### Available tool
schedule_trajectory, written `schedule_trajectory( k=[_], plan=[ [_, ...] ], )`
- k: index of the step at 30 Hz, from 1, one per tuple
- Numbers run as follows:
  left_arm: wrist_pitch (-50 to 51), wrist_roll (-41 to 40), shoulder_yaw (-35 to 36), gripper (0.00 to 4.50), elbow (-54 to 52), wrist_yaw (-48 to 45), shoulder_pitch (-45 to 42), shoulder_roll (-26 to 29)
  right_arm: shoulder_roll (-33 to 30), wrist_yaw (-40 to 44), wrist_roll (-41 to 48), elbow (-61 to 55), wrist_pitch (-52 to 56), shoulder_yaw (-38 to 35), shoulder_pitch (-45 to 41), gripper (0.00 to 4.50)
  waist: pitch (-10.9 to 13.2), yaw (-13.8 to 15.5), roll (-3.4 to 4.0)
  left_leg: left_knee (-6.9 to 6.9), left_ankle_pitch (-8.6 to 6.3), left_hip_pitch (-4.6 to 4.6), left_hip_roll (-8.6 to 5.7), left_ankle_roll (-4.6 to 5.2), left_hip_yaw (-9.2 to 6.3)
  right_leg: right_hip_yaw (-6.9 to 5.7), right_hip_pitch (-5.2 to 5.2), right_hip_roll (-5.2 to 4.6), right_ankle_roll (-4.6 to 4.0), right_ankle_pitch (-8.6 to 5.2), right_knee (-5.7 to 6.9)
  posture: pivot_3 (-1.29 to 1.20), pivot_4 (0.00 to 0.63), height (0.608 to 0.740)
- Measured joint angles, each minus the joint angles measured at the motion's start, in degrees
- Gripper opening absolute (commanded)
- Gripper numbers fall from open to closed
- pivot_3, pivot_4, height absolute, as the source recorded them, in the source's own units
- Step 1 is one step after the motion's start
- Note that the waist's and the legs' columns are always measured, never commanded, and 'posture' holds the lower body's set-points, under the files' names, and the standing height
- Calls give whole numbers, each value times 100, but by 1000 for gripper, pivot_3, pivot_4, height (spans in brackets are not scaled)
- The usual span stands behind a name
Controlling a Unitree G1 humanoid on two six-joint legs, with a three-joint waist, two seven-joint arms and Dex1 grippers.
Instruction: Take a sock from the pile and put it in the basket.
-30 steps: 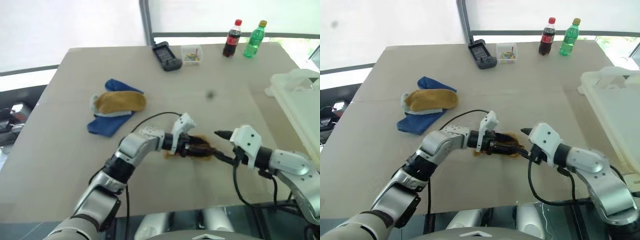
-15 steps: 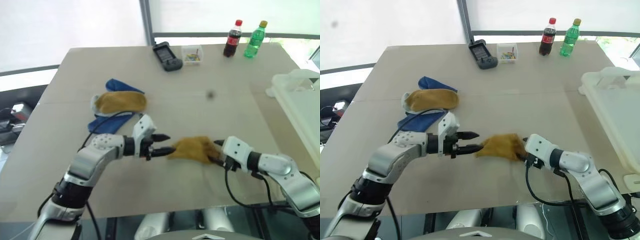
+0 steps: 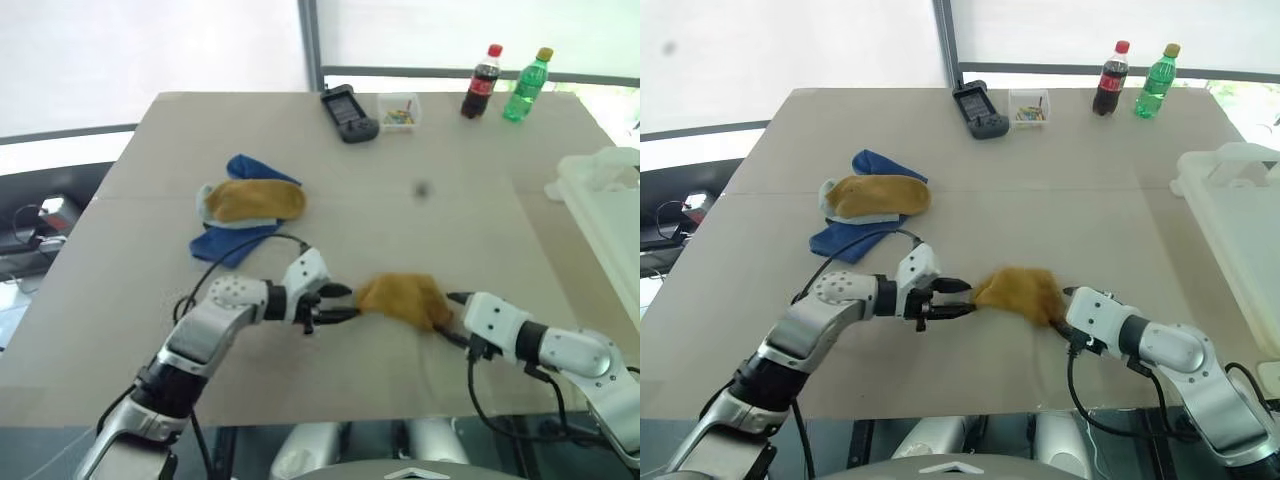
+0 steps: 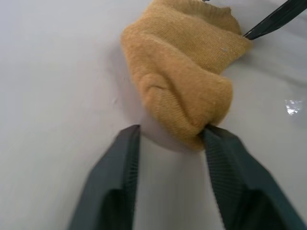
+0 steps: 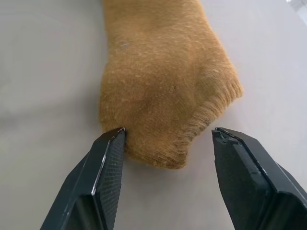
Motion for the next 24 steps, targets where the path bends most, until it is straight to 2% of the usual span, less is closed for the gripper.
schedule_trajectory(
  k=[1,2,7,11,14,17,18,22,24],
  plan=[
    [-152,85,-28,321,57,-6,-29,-42,1,-8,-3,-27,44,1,1,2952,0,-4,0,0,0,-1,0,1,0,0,0,0,0,0,0,0,150,740],
    [-233,115,-42,60,94,-6,-39,-54,3,-12,-4,-42,69,2,0,2952,0,-6,-1,0,1,-1,0,1,0,0,0,0,0,0,0,0,150,740],
    [-1269,538,-32,60,452,-54,-81,53,275,-38,199,-78,350,-86,-69,2952,0,-36,0,0,1,0,1,2,0,1,-2,1,0,0,4,0,150,740],
    [-2209,896,-4,60,717,-71,-134,195,770,42,1159,-375,910,-322,-207,2952,6,-85,5,-1,5,-2,1,8,1,6,-8,2,0,0,6,0,150,740],
    [-2936,1295,0,60,838,-62,-192,457,909,11,1594,-636,1240,-422,-813,2952,8,-122,5,-1,4,-3,1,7,2,6,-8,2,0,0,5,0,150,740],
    [-3765,1788,3,60,984,-1,-246,770,907,-99,1428,-493,1350,-231,-1409,2952,8,-123,5,-8,5,-3,1,9,2,3,-10,2,-1,0,2,0,150,740],
    [-4002,1918,1,60,1030,46,-237,830,883,-139,1191,-277,1282,41,-1547,2952,7,-113,5,-9,5,-5,1,9,0,0,-10,1,-1,0,-2,0,150,740],
    [-4635,2384,23,60,1020,405,-45,989,755,-108,209,765,538,1099,-1680,2952,5,-122,10,-11,5,-8,0,11,6,6,-15,1,-1,0,-9,0,150,740],
    [-4717,2490,25,60,1019,470,-23,1006,714,-99,11,827,299,1201,-1722,2952,-6,-144,11,-12,5,4,0,11,6,6,-10,2,0,0,-7,0,150,740]
  ],
)
